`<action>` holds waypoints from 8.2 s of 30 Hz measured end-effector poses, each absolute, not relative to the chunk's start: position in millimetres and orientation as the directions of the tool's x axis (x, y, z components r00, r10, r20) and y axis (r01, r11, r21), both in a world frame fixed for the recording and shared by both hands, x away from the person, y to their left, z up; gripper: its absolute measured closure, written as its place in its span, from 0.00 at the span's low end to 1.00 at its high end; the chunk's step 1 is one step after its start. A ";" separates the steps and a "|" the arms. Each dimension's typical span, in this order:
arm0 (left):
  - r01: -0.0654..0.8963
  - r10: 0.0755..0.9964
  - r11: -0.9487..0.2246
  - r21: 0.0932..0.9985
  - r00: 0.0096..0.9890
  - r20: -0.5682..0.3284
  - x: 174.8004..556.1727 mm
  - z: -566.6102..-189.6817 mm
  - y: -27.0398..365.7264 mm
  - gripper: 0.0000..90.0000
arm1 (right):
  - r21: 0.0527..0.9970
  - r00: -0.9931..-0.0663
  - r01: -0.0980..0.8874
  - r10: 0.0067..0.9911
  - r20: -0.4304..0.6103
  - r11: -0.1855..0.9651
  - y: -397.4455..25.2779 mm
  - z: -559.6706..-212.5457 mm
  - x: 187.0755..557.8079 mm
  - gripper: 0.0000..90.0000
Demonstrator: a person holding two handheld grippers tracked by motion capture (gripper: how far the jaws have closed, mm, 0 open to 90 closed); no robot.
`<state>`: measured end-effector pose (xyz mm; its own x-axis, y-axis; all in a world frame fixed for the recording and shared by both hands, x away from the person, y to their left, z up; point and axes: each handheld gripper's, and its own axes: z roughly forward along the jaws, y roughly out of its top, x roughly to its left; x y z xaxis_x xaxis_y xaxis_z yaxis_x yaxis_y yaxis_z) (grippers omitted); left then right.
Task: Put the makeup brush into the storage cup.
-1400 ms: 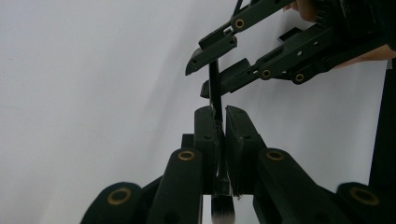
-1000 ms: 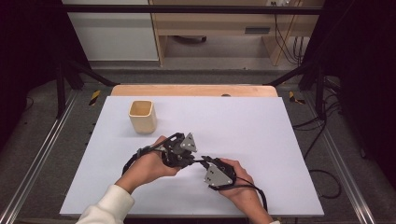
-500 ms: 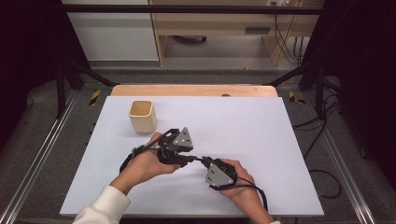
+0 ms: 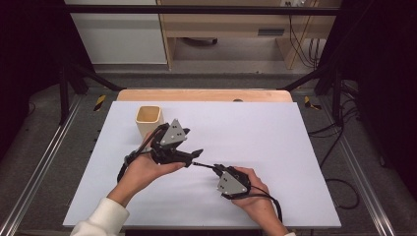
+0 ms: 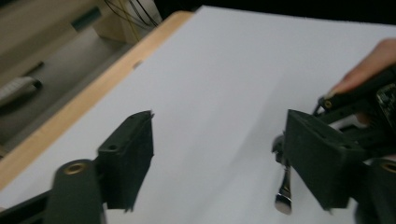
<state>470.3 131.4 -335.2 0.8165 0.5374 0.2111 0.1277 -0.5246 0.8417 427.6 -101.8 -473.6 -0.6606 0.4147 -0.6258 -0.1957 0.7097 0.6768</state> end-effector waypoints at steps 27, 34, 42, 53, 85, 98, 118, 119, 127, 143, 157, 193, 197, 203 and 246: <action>0.133 0.589 -0.334 0.933 0.802 0.097 450.2 -386.7 147.2 0.04 | 0.887 -0.724 -0.055 0.594 -0.351 0.458 -108.1 -460.0 434.6 0.93; 0.157 0.594 -0.301 0.941 0.803 0.056 447.1 -398.1 135.5 0.04 | 0.912 -0.730 -0.027 0.615 -0.298 0.409 -104.6 -460.7 437.6 0.93; 0.171 0.611 -0.265 0.949 0.791 0.028 446.6 -405.3 127.4 0.08 | 0.932 -0.742 -0.001 0.624 -0.244 0.363 -103.1 -461.5 438.6 0.93; 0.183 0.627 -0.241 0.953 0.779 0.008 448.1 -408.8 115.5 0.15 | 0.953 -0.753 0.039 0.636 -0.169 0.300 -102.8 -462.2 440.3 0.93; 0.252 0.618 -0.169 0.953 0.780 -0.097 448.3 -417.4 99.8 0.79 | 0.968 -0.766 0.090 0.637 -0.082 0.233 -102.4 -462.8 440.4 0.93; 0.248 0.606 -0.156 0.956 0.789 -0.106 445.6 -418.4 97.7 0.93 | 0.966 -0.771 0.093 0.631 -0.082 0.240 -101.2 -463.9 440.4 0.90; 0.215 0.652 -0.173 0.961 0.756 -0.052 448.5 -410.8 113.9 0.93 | 0.935 -0.736 0.183 0.673 -0.075 0.304 -99.3 -462.6 443.8 0.35; 0.211 0.656 -0.175 0.962 0.753 -0.046 448.4 -410.4 115.3 0.93 | 0.933 -0.736 0.188 0.673 -0.073 0.306 -99.3 -462.4 444.0 0.32; 0.202 0.678 -0.177 0.963 0.734 -0.029 449.4 -407.2 124.6 0.93 | 0.943 -0.718 0.173 0.692 -0.076 0.283 -103.0 -459.6 444.1 0.17; 0.188 0.715 -0.178 0.966 0.699 -0.004 451.9 -393.6 152.3 0.93 | 0.960 -0.675 0.214 0.738 0.010 0.183 -141.9 -448.8 450.2 0.07; 0.194 0.737 -0.170 0.966 0.675 -0.006 457.7 -379.7 176.6 0.93 | 0.968 -0.659 0.174 0.752 -0.022 0.181 -173.0 -446.3 448.6 0.07; 0.150 0.800 -0.188 0.971 0.597 0.063 473.9 -337.5 227.0 0.93 | 0.986 -0.586 0.116 0.810 -0.027 0.117 -213.2 -446.4 433.6 0.04; 0.147 0.802 -0.190 0.971 0.593 0.067 475.2 -332.1 226.5 0.93 | 0.986 -0.577 0.120 0.816 -0.026 0.117 -219.1 -447.0 431.5 0.04; 0.143 0.808 -0.194 0.971 0.585 0.075 476.6 -325.4 225.9 0.93 | 0.986 -0.569 0.121 0.822 -0.023 0.111 -225.6 -446.9 426.1 0.04; 0.158 0.888 -0.107 0.982 0.459 0.022 514.4 -306.3 250.9 0.93 | 0.984 -0.585 0.128 0.810 -0.029 0.127 -230.8 -450.8 421.5 0.03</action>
